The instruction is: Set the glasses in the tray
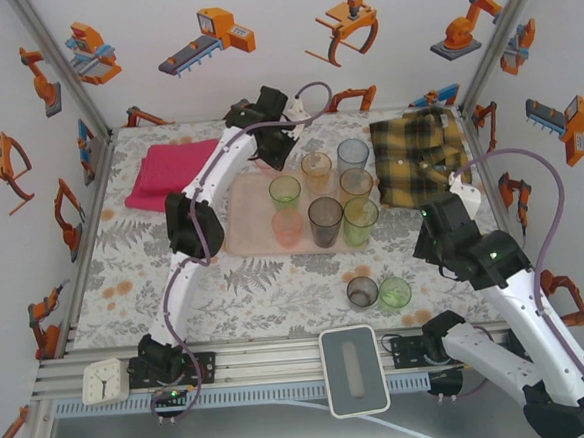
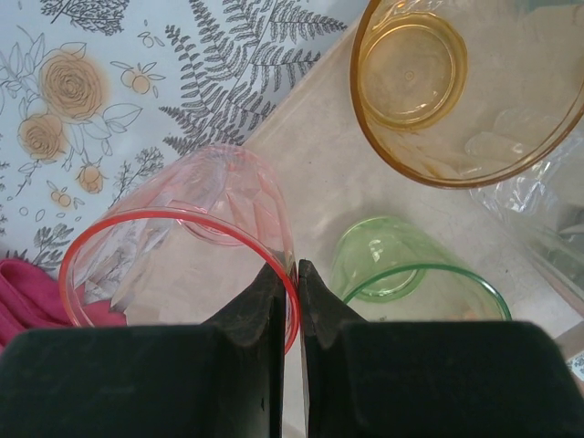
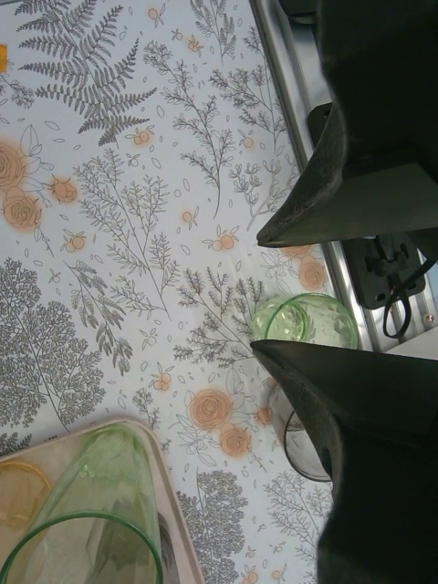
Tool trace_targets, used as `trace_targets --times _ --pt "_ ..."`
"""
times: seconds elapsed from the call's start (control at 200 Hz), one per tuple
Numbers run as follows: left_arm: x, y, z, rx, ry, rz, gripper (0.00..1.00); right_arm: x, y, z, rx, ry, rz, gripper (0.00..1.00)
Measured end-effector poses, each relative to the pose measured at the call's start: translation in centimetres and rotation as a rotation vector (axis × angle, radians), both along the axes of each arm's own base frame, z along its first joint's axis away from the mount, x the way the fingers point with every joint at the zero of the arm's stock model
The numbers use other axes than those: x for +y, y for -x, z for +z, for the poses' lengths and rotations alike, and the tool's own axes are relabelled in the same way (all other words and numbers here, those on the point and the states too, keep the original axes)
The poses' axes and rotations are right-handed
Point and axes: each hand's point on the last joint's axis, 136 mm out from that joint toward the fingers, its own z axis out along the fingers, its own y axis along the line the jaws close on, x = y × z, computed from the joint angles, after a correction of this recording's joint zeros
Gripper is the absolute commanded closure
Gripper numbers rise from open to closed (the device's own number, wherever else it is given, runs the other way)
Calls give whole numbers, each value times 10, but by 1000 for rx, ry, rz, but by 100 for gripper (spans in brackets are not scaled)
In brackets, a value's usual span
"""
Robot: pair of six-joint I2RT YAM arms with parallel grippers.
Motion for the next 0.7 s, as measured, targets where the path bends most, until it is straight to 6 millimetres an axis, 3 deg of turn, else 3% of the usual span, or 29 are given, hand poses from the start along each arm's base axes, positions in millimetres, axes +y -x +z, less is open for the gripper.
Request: trace_targets --times 0.245,0.701 --pt "-7 4 -14 19 -13 -14 94 0 0 -1 3 2 0 55" --pt "-12 8 -14 18 -13 -25 94 -1 -1 -1 0 0 -5 55"
